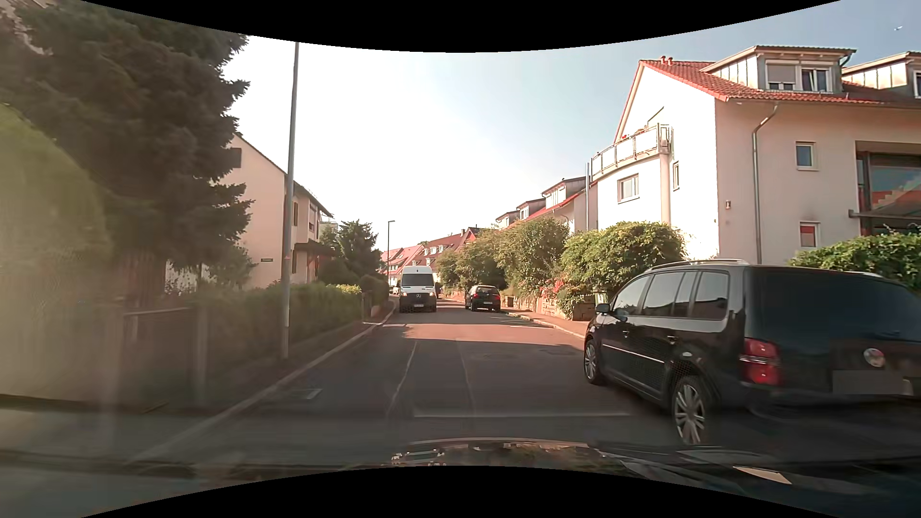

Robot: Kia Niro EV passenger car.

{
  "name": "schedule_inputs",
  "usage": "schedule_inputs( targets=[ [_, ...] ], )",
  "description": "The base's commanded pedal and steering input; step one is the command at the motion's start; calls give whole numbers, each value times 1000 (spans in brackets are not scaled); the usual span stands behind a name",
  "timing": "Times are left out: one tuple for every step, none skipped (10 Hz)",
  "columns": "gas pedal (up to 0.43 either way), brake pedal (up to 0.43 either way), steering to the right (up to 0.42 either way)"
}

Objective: Follow the waypoints while adhering to traffic rules and regulations

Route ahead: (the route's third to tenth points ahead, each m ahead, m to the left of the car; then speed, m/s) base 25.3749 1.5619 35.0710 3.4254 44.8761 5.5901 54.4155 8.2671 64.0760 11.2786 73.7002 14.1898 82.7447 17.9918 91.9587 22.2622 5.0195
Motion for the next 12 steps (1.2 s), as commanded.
schedule_inputs(
  targets=[
    [20, 0, -18],
    [20, 0, -12],
    [20, 0, -7],
    [20, 0, 0],
    [8, 0, 5],
    [8, 0, 11],
    [8, 0, 20],
    [0, 0, 32],
    [0, 0, 42],
    [0, 0, 55],
    [0, 0, 67],
    [0, 0, 80]
  ],
)
